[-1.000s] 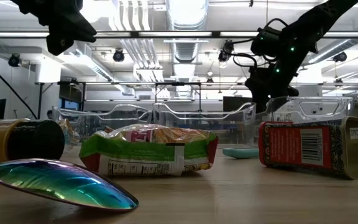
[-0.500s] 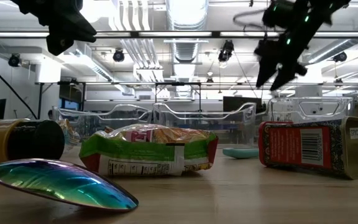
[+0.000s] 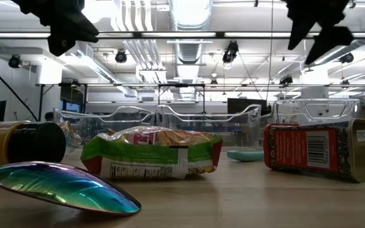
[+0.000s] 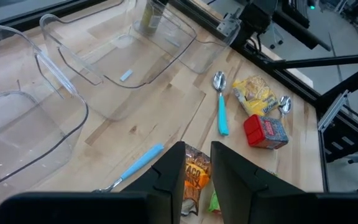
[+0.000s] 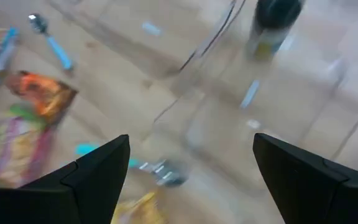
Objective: Pick & Place Food Item
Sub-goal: Put the yellow noodle pack into the middle transparent bin
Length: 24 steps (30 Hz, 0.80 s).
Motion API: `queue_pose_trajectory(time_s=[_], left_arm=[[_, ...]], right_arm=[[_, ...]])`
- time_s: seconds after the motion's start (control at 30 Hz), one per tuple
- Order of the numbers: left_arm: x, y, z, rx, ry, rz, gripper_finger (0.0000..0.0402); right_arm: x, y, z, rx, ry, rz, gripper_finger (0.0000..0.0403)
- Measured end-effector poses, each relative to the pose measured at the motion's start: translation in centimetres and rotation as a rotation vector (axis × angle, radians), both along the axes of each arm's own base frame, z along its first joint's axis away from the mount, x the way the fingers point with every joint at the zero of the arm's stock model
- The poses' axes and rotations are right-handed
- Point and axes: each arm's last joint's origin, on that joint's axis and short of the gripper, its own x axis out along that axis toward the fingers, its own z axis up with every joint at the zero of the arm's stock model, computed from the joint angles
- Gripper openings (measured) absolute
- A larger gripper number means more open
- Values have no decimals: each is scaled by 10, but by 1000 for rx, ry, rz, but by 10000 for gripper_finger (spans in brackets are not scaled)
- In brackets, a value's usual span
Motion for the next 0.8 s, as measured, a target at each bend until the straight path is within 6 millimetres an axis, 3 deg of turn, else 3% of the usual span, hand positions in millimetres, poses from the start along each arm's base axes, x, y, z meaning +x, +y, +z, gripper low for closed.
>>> queue_pose_trajectory(time_s=[0.23, 0.47, 0.67, 0.8], left_arm=[[21, 0, 8, 83, -120, -45, 86], [37, -1, 0, 126, -75, -100, 86], [38, -2, -1, 122, -74, -121, 86], [36, -2, 0, 123, -81, -121, 86]], right_arm=[[-5, 33, -23, 157, 23, -170, 338], [-2, 65, -47, 240, 93, -243, 338], [8, 91, -62, 260, 173, -185, 338], [22, 109, -70, 230, 145, 8, 338]])
